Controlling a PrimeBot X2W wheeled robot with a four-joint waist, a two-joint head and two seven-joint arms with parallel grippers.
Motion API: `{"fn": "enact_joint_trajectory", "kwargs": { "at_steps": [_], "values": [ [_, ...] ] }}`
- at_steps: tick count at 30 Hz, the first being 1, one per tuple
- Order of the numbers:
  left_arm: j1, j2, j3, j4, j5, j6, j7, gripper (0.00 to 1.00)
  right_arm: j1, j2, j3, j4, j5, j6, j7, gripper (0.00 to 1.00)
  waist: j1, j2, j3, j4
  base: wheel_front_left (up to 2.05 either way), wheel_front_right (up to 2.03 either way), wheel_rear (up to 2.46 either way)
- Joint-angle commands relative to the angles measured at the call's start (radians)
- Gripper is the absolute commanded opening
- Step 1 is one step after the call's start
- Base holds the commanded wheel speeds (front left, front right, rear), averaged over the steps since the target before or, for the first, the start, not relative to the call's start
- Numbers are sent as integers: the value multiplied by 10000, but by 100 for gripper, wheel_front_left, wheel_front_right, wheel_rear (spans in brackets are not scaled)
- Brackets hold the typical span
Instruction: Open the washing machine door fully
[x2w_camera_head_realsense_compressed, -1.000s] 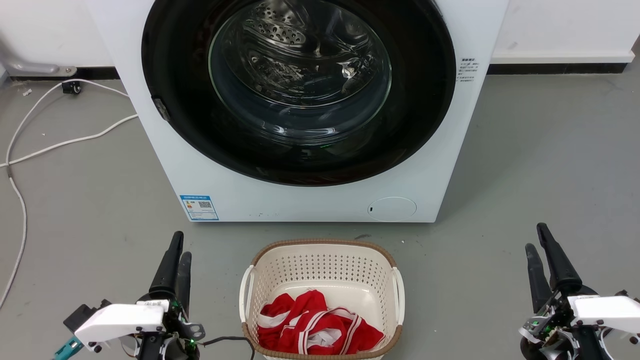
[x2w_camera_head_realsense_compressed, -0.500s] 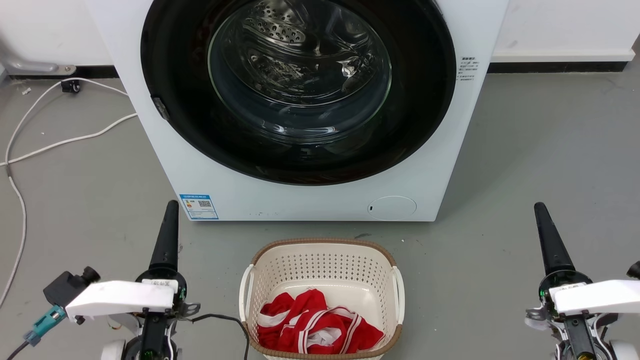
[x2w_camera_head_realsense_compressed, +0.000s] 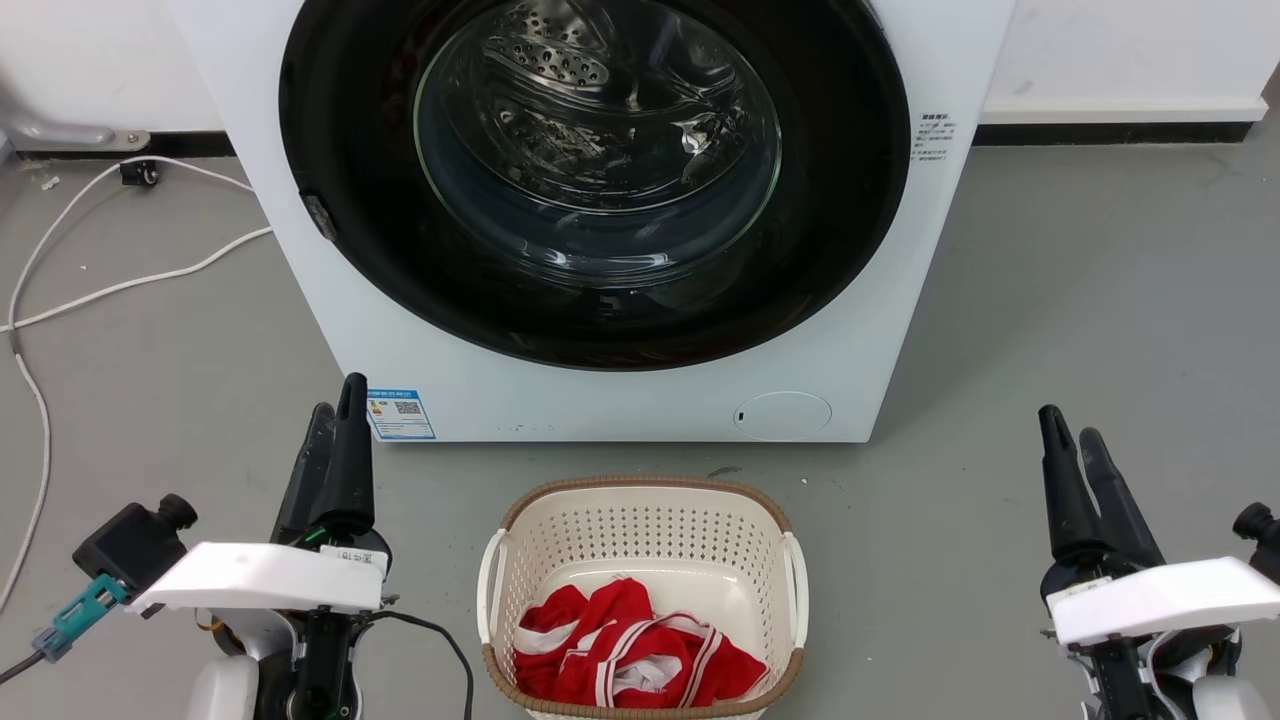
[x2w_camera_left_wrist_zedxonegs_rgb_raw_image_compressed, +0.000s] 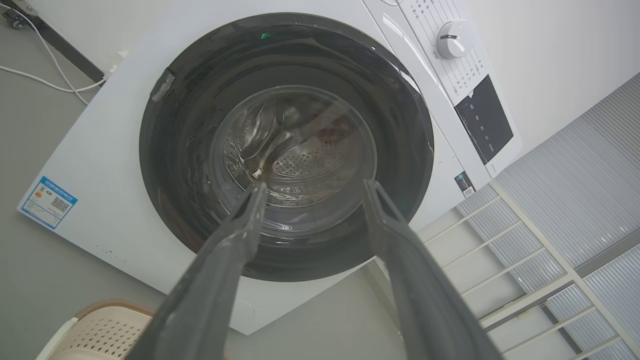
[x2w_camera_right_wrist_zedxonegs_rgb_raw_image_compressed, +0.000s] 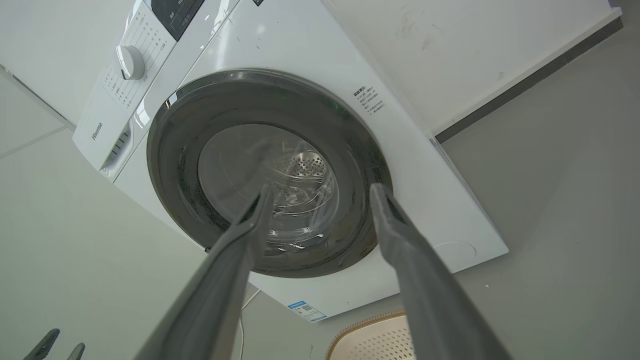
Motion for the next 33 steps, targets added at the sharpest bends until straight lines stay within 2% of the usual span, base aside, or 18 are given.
{"fn": "enact_joint_trajectory", "kwargs": {
  "at_steps": [1, 15, 33],
  "values": [
    [-153, 40, -19, -221, 366, -24, -94, 100, -39, -18, 33, -115, -427, 0, -82, 100, 0, 0, -1, 3, 0, 0, 0],
    [132, -14, -8, 151, 2947, -25, -533, 100, 119, 78, 12, 528, -2684, 0, -288, 100, 0, 0, -31, -4, 0, 0, 0],
    [217, -77, -23, 498, 5302, 168, -1026, 100, 4, 110, 149, 747, -4824, 0, -697, 100, 0, 0, -28, -5, 0, 0, 0]
  ]
}}
